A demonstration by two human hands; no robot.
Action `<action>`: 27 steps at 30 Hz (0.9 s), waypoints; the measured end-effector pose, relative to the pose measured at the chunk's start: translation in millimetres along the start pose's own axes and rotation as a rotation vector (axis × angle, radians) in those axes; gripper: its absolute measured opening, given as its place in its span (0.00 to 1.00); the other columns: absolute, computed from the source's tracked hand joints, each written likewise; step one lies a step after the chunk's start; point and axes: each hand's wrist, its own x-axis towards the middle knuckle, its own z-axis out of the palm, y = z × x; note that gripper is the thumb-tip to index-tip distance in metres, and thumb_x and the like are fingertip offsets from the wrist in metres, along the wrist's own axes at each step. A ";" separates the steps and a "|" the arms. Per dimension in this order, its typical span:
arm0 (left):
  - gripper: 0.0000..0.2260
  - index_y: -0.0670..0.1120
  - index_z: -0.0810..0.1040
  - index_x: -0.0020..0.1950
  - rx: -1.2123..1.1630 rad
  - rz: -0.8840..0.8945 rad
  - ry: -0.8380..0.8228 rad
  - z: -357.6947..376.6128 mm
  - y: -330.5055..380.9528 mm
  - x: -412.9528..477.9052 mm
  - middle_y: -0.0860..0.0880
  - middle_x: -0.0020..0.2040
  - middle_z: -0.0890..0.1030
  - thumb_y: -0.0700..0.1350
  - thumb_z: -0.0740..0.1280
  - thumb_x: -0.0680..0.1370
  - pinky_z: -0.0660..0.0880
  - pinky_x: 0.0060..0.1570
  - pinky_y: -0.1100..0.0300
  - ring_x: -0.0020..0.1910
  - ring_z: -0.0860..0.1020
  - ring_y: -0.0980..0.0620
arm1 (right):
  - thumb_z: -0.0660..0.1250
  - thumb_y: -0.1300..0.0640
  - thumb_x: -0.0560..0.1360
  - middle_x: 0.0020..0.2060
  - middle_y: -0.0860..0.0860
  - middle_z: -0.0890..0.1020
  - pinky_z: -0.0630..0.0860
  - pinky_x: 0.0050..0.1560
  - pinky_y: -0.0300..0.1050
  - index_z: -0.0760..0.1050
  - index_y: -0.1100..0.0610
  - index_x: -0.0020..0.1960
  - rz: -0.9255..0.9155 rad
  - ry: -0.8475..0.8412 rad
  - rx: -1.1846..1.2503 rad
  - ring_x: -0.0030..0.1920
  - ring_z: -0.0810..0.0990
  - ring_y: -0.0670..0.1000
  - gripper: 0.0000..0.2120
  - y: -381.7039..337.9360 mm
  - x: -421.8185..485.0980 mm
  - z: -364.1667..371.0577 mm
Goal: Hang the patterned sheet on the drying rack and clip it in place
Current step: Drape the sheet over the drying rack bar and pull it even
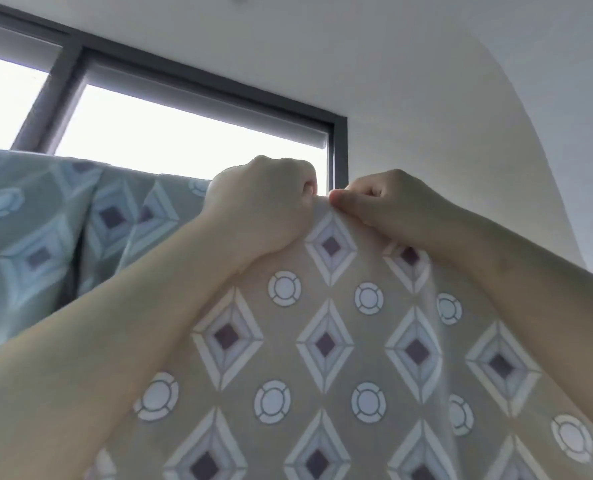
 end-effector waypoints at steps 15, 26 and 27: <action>0.12 0.52 0.78 0.53 0.045 -0.070 0.091 -73.7 -126.2 -44.7 0.53 0.49 0.81 0.47 0.54 0.80 0.67 0.61 0.50 0.51 0.76 0.50 | 0.58 0.55 0.79 0.37 0.40 0.77 0.76 0.49 0.48 0.79 0.56 0.46 -0.192 0.104 0.012 0.43 0.78 0.47 0.12 -103.3 41.3 70.5; 0.12 0.52 0.75 0.52 0.071 -0.093 0.043 -84.3 -134.4 -48.4 0.56 0.46 0.78 0.56 0.57 0.78 0.66 0.59 0.52 0.48 0.75 0.53 | 0.56 0.49 0.80 0.37 0.45 0.77 0.72 0.41 0.45 0.73 0.53 0.47 -0.112 0.101 -0.059 0.41 0.76 0.48 0.11 -98.2 30.6 65.3; 0.10 0.51 0.75 0.50 0.076 -0.096 0.047 -85.3 -133.9 -47.8 0.55 0.43 0.78 0.54 0.58 0.77 0.66 0.56 0.53 0.46 0.74 0.53 | 0.55 0.49 0.80 0.39 0.45 0.78 0.74 0.45 0.46 0.74 0.53 0.49 -0.109 0.079 -0.061 0.42 0.77 0.48 0.11 -99.2 28.2 65.2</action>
